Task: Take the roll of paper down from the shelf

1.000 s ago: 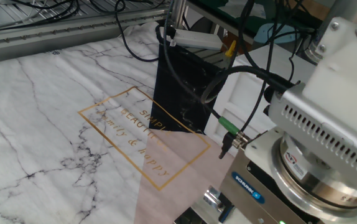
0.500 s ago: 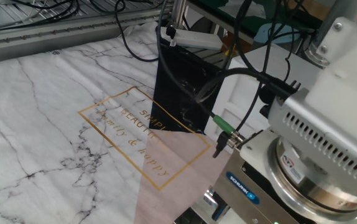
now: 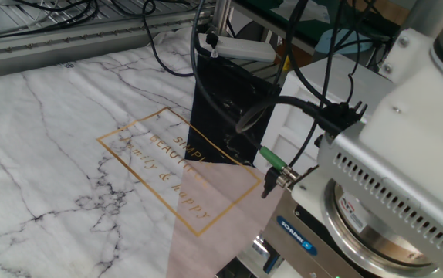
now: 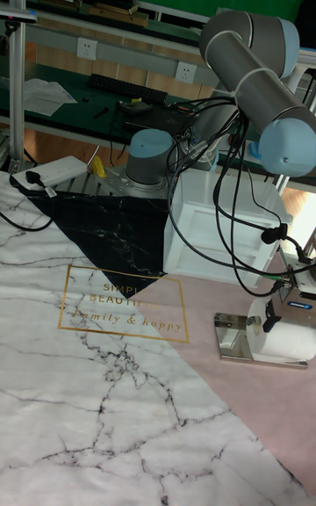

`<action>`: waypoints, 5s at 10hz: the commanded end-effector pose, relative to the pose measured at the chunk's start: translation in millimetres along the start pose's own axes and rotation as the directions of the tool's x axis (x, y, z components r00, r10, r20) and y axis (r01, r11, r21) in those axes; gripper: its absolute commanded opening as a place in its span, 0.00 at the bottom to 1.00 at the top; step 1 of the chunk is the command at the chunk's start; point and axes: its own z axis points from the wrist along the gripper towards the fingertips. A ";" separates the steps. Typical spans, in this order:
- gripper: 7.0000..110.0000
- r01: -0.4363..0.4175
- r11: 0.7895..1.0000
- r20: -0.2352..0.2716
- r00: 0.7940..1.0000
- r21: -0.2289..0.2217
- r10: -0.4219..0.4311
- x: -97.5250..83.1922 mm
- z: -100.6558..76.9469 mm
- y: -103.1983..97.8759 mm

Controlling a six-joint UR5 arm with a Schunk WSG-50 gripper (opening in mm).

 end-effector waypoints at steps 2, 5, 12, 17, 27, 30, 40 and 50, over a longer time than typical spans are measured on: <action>0.97 -0.004 1.000 -0.028 1.000 -0.010 0.004 4.0 2.1 1.4; 0.97 -0.005 1.000 -0.033 0.999 -0.022 0.004 4.7 2.3 4.2; 0.97 -0.008 0.999 -0.038 0.999 -0.046 0.006 3.5 3.2 8.1; 0.79 -0.002 0.998 -0.041 0.999 -0.061 -0.001 2.9 5.0 11.9; 0.79 0.020 0.998 -0.085 0.996 -0.065 -0.025 12.4 9.6 11.1; 0.79 0.023 0.997 -0.083 0.996 -0.075 -0.029 10.8 12.0 12.6; 0.97 0.081 0.983 -0.123 0.987 -0.168 -0.102 26.3 14.5 23.4; 0.97 0.088 0.984 -0.160 0.981 -0.158 -0.114 30.3 14.0 20.4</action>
